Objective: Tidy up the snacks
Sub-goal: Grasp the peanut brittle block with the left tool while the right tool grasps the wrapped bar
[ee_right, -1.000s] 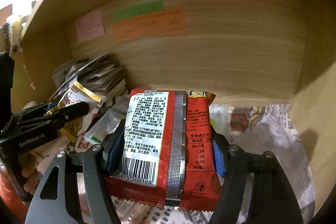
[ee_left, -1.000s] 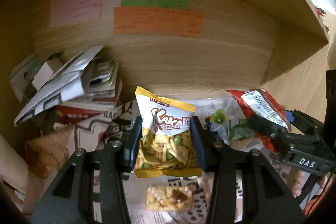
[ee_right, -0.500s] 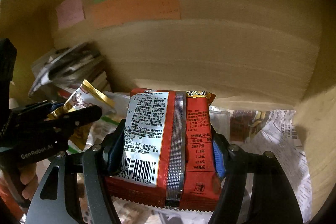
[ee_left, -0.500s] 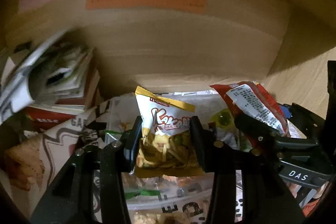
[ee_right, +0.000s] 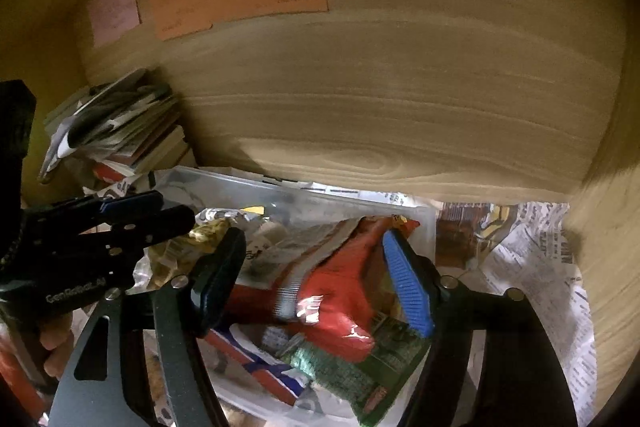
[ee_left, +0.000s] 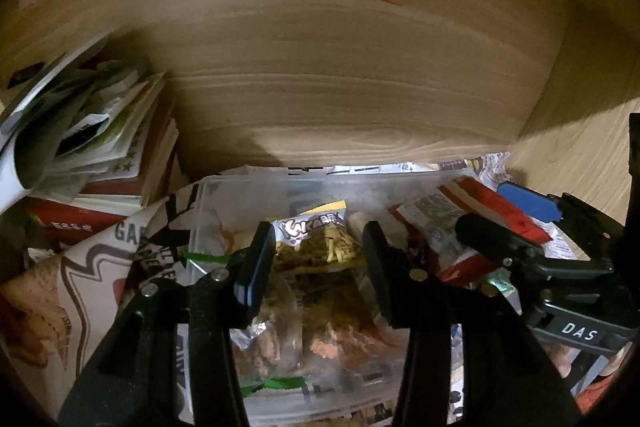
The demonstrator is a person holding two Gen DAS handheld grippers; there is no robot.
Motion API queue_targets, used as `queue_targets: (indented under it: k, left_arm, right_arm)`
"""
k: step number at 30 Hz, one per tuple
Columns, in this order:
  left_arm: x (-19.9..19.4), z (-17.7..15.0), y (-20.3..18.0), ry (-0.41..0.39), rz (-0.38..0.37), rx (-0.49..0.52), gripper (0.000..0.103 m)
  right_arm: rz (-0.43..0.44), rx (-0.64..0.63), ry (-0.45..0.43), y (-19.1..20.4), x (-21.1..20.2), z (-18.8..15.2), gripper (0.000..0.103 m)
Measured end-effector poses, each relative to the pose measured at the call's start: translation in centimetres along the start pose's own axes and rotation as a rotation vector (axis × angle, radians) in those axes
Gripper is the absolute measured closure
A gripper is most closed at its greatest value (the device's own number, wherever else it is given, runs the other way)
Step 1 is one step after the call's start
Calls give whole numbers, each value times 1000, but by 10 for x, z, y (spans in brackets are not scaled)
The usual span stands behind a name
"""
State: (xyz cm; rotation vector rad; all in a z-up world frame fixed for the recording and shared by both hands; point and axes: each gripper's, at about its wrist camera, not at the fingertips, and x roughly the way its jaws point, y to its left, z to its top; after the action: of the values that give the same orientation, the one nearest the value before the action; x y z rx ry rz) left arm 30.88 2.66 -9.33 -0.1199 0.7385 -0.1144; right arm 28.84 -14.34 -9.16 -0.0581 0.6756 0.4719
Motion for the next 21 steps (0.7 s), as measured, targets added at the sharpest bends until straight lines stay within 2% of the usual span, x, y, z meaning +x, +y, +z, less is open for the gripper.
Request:
queue_targets:
  k: [5,12,21]
  left_arm:
    - [-24,-3,1,-30,-8,4,56]
    - [-63,-27,3,-48,-15,23,50]
    - [-86,-75,5,-5,-10,40,39]
  right_arm:
    - [18,-14,-24,5,-17,0,34]
    - [47,-28,-55,15,-46,-10,30]
    - [108,-15,4,23,-66,-49,29]
